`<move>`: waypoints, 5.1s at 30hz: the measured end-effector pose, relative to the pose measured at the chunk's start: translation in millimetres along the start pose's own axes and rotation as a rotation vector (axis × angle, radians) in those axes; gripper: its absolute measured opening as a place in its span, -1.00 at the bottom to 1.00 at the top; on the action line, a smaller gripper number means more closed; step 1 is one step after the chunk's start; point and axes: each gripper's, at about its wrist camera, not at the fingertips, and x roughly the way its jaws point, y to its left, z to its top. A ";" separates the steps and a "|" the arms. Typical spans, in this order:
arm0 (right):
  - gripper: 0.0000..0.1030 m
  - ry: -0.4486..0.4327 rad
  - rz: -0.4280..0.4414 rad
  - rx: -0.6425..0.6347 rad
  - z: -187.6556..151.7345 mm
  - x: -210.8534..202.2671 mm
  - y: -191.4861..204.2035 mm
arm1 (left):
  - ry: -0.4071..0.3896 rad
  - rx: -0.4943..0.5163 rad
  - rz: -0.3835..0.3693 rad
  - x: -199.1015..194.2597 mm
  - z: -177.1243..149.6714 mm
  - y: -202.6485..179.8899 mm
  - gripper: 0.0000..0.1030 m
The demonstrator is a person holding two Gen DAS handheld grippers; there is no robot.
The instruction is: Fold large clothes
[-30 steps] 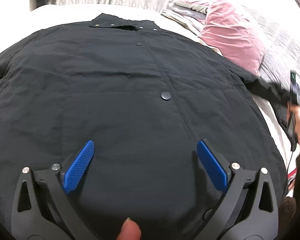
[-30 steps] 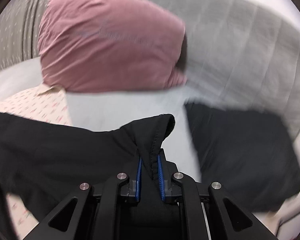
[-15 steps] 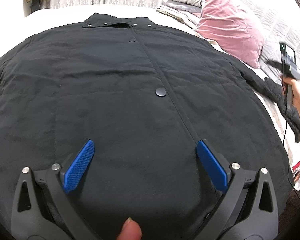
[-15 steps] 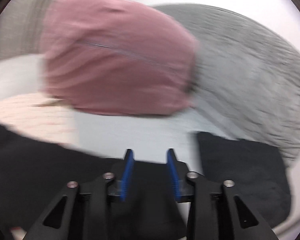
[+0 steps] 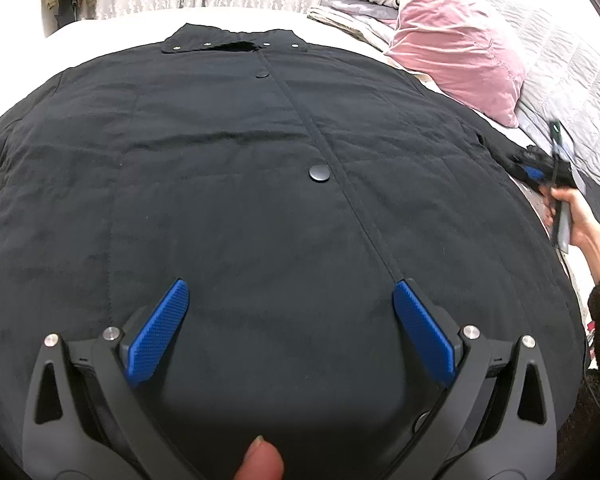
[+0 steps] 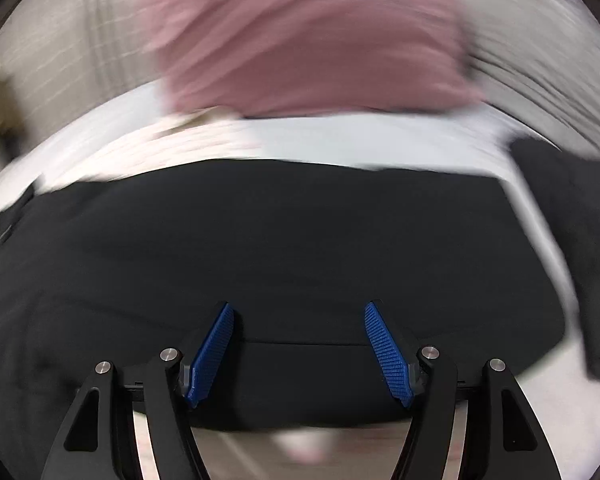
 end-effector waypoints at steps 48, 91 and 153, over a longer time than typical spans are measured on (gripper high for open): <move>-0.55 -0.135 0.305 0.649 -31.5 -9.7 -60.2 | 0.018 -0.105 0.095 -15.6 12.3 18.2 0.98; 0.37 0.024 0.668 -0.309 -61.4 -138.3 167.8 | -0.022 -0.025 0.133 -27.8 38.9 -11.5 0.98; 0.38 0.053 0.250 -0.194 -40.2 -39.0 147.7 | -0.095 -0.288 0.349 66.1 150.6 76.2 -0.66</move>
